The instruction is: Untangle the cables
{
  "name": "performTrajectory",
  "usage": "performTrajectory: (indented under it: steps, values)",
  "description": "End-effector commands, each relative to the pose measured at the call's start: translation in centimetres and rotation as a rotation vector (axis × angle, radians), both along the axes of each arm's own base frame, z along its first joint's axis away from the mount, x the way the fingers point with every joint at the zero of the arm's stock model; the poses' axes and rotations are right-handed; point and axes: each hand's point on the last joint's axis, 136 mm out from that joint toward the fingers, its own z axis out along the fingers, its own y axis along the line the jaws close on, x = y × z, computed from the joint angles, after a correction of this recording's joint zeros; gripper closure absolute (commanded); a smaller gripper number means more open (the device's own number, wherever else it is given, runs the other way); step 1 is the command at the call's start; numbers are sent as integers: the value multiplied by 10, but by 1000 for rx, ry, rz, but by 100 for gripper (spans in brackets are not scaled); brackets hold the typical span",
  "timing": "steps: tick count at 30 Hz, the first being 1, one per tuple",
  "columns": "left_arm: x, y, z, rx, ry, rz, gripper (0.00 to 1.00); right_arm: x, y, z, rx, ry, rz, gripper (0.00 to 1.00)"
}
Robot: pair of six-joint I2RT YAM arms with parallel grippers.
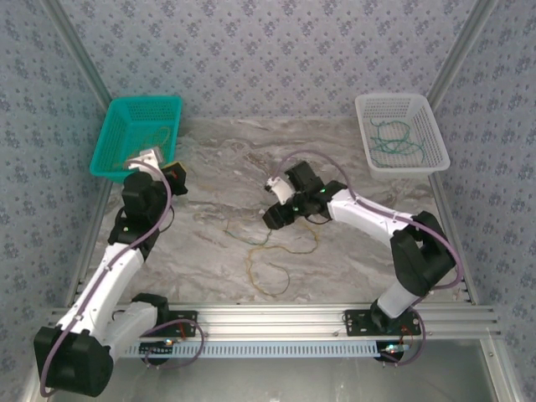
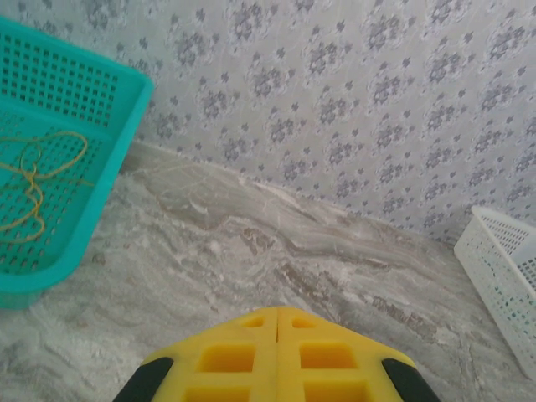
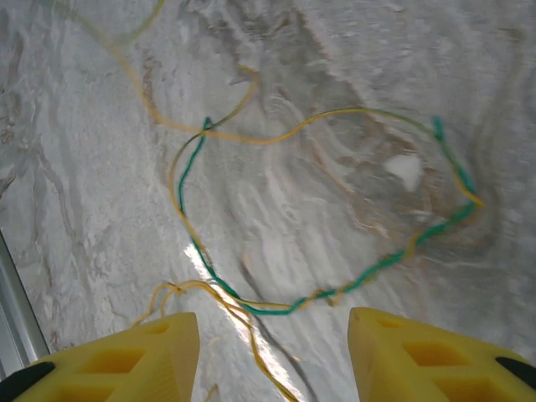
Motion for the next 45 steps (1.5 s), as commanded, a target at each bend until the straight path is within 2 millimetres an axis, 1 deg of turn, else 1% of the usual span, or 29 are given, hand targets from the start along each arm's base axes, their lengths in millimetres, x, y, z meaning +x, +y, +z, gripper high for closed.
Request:
performTrajectory:
  steps: [1, 4, 7, 8, 11, 14, 17, 19, 22, 24, 26, 27, 28, 29, 31, 33, 35, 36, 38, 40, 43, 45]
  values:
    - [4, 4, 53, 38, -131, 24, 100, -27, 31, -17, -96, -110, 86, 47]
    - [8, 11, 80, 71, -189, 55, 100, -32, 50, -30, -109, -91, 127, 46]
    - [17, 9, 95, 71, -209, 44, 100, -28, 67, -42, -153, -134, 142, 44]
    - [19, 7, 100, 67, -220, 37, 100, -24, 74, -40, -169, -153, 146, 44]
    - [21, 7, 118, 57, -269, 38, 100, -19, 89, -50, -203, -180, 154, 44]
    - [26, 10, 134, 56, -294, 51, 100, -14, 94, -65, -219, -169, 153, 45]
    - [31, 11, 147, 60, -311, 52, 100, -15, 96, -83, -282, -161, 180, 50]
    - [30, 19, 157, 68, -333, 81, 100, -18, 96, -89, -302, -162, 202, 57]
    - [27, 37, 176, 70, -368, 138, 100, -22, 93, -89, -292, -154, 213, 69]
    - [27, 49, 187, 60, -379, 175, 100, -26, 90, -88, -289, -150, 227, 83]
    - [28, 55, 196, 63, -387, 192, 100, -28, 88, -80, -270, -160, 236, 92]
    - [29, 55, 198, 71, -386, 192, 100, -32, 89, -72, -240, -168, 254, 96]
    - [32, 55, 196, 77, -377, 194, 100, -37, 90, -58, -188, -182, 279, 98]
    - [33, 56, 194, 83, -369, 198, 100, -45, 88, -51, -146, -185, 304, 100]
    - [37, 60, 186, 98, -340, 221, 100, -73, 83, -25, 11, -183, 426, 100]
    - [37, 65, 180, 107, -319, 248, 100, -94, 73, -3, 119, -195, 530, 99]
    - [37, 68, 174, 111, -301, 256, 100, -108, 58, 6, 136, -217, 613, 100]
    - [37, 69, 171, 112, -296, 260, 100, -117, 49, 6, 133, -218, 681, 100]
    - [35, 69, 166, 111, -290, 258, 100, -109, 34, -1, 42, -239, 673, 100]
    - [33, 69, 161, 107, -281, 255, 100, -108, 20, -13, -46, -289, 730, 100]
    - [31, 66, 150, 92, -261, 236, 100, -91, 8, -27, -156, -414, 735, 98]
    - [32, 62, 140, 78, -240, 215, 100, -82, 5, -29, -176, -465, 751, 91]
